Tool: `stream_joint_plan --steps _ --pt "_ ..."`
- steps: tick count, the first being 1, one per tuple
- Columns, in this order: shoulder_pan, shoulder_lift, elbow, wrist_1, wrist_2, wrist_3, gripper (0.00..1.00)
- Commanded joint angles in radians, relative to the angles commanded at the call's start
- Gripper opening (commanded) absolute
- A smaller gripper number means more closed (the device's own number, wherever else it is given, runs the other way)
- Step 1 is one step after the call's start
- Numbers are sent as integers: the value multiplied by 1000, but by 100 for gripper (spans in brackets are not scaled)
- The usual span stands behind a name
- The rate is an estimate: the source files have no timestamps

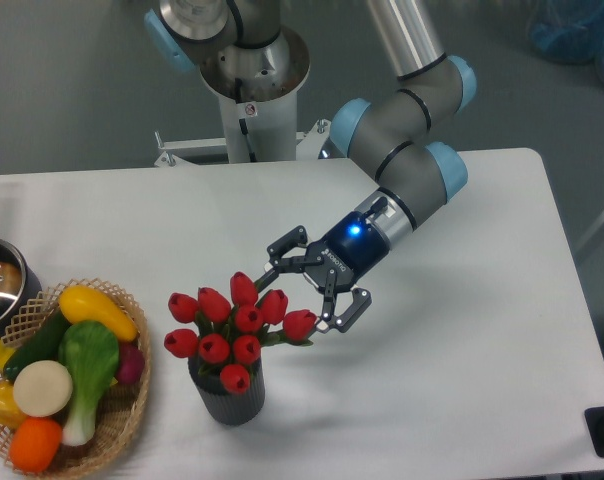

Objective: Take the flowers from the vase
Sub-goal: 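Push the open gripper into the tulip stems above the vase rim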

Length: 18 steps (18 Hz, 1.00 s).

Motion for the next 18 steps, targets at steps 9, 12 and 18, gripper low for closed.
stream_joint_plan --steps 9,12,18 --pt "-45 -23 20 2 5 3 100" --pt "-52 -23 16 2 5 3 100" --pt "-68 -23 8 2 3 3 100"
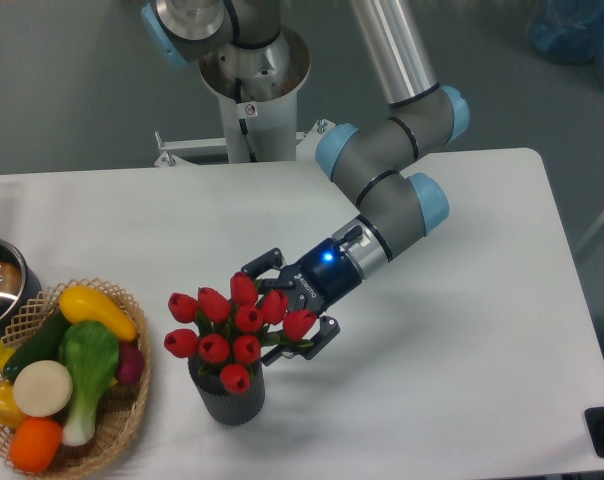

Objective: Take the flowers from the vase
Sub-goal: 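Push the open gripper into the tulip stems above the vase rim, then close the gripper around the bunch of tulip stems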

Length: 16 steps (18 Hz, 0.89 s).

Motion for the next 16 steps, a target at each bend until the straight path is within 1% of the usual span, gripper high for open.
stream_joint_plan --steps 7,16 --pt "-3 0 11 0 0 0 100" --pt "-26 -26 40 0 0 0 100"
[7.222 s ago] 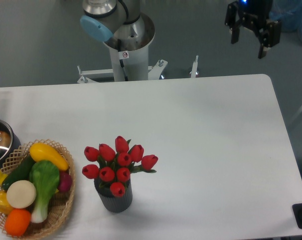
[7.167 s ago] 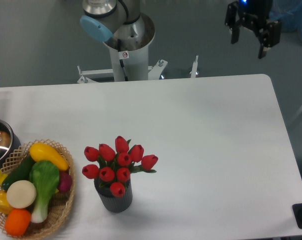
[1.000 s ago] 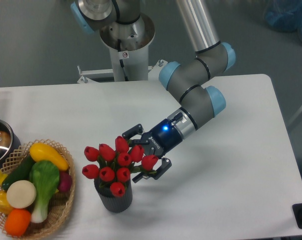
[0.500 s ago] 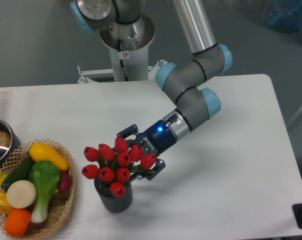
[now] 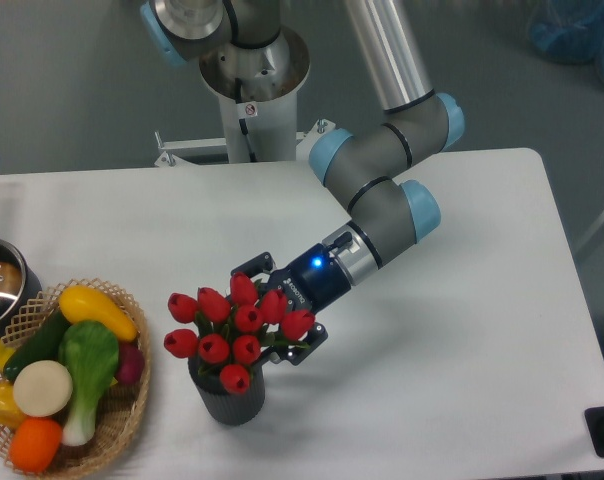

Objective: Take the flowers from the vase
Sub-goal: 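Close the gripper around the bunch of tulip stems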

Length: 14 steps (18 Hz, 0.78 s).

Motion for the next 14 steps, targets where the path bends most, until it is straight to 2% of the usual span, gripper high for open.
stream_joint_plan --steps 10,12,14 --pt "-14 -17 26 0 -2 0 99" --pt "-14 -18 26 0 -2 0 87" --pt "-14 -18 26 0 -2 0 80"
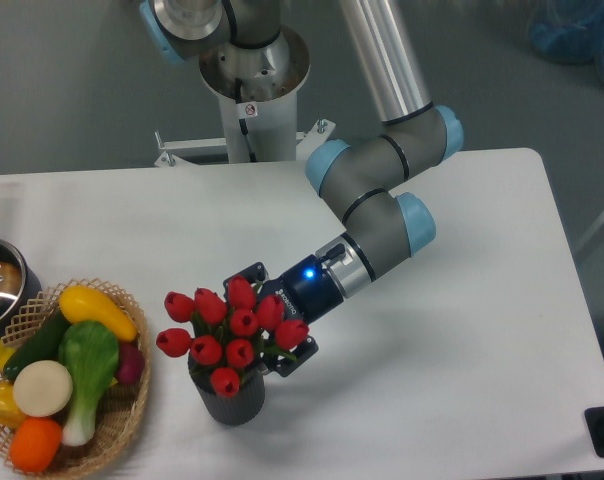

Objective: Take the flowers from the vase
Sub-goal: 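Close the gripper around the bunch of tulip stems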

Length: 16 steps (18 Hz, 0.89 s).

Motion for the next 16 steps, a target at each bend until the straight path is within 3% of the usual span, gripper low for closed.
stream_joint_plan --steps 2,11,16 --pt "2 2 -5 0 -2 0 67" --pt "2 8 -8 0 -6 3 43" --pt "2 11 -11 0 -6 -6 25"
